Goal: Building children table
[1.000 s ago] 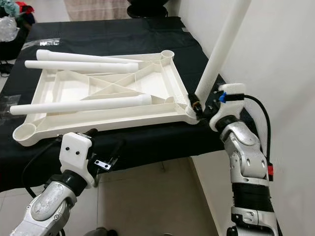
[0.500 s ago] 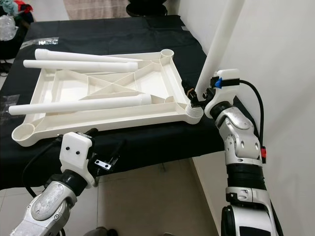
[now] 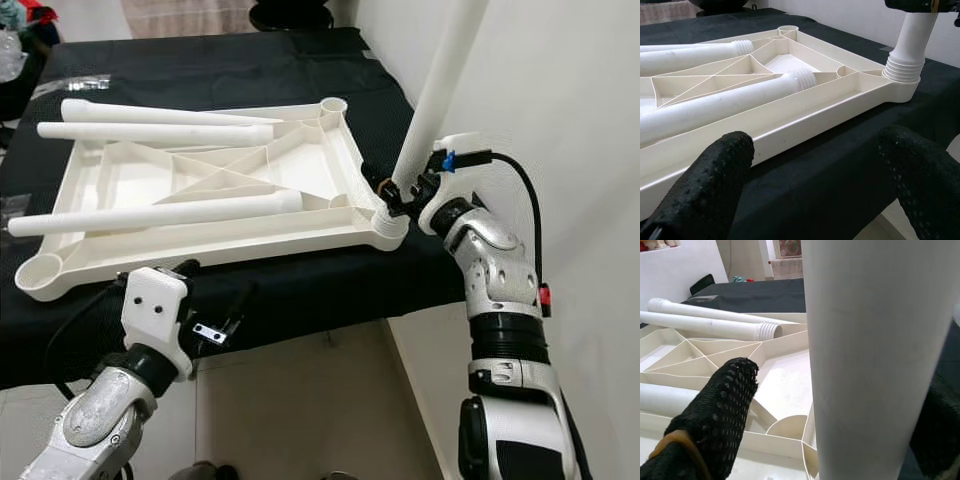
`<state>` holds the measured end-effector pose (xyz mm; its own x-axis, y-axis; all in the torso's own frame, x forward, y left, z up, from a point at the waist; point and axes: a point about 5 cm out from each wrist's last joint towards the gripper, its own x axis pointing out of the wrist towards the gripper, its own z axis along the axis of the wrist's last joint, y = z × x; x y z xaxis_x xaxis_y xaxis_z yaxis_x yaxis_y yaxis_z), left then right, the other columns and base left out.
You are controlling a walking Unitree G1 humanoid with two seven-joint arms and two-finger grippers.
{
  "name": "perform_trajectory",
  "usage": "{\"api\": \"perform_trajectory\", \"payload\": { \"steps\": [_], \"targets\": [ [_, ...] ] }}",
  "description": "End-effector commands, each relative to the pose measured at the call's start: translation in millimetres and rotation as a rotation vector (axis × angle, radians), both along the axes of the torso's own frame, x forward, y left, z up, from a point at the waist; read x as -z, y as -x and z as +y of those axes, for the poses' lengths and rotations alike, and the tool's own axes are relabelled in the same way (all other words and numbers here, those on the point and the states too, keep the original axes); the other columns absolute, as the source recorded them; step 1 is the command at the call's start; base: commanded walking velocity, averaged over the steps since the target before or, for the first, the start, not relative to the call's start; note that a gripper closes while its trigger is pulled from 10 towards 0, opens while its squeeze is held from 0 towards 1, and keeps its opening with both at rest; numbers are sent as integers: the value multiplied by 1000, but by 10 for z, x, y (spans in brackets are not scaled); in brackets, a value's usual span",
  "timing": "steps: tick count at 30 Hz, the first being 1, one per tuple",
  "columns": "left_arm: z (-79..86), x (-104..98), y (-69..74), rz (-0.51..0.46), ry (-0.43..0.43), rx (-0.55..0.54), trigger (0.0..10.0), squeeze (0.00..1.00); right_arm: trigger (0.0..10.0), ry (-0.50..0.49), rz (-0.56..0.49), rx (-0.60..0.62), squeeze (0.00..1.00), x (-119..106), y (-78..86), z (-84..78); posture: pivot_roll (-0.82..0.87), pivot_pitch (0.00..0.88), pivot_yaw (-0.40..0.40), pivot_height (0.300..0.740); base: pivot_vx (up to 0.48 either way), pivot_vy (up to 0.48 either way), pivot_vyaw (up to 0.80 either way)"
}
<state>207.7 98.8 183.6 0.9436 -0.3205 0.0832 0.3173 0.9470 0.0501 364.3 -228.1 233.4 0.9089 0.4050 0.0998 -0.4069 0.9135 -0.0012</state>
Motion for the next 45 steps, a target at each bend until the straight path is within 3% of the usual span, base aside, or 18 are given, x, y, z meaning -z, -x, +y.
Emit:
{"api": "perform_trajectory", "payload": {
  "steps": [1,17,18,37,39,41,45],
  "targets": [
    [-6,-13,12,-1,-7,0,10000,0,10000,21,-5,-28,0,-13,-35,65,81,169,-62,740,0,0,0],
    [-18,-33,24,-3,-2,0,10000,0,10000,43,-21,9,0,-60,-174,76,80,175,-65,740,0,0,0],
    [-22,-37,25,-5,-1,-1,10000,0,0,50,-29,32,0,-62,-192,84,80,177,-67,740,0,0,0],
    [7,-69,-23,-22,-12,-8,10000,0,0,39,-89,173,0,-50,-196,88,81,177,-63,740,0,0,0],
    [15,-82,-36,-29,-14,-11,10000,0,0,33,-88,227,0,-30,-193,109,80,176,-63,740,0,0,0],
    [31,-107,-60,-40,-16,-16,10000,0,0,49,-82,355,0,19,-186,141,80,176,-63,740,0,0,0],
    [45,-120,-76,-46,-18,-21,10000,0,0,53,-71,464,0,55,-177,219,80,174,-63,740,0,0,0]
  ]
}}
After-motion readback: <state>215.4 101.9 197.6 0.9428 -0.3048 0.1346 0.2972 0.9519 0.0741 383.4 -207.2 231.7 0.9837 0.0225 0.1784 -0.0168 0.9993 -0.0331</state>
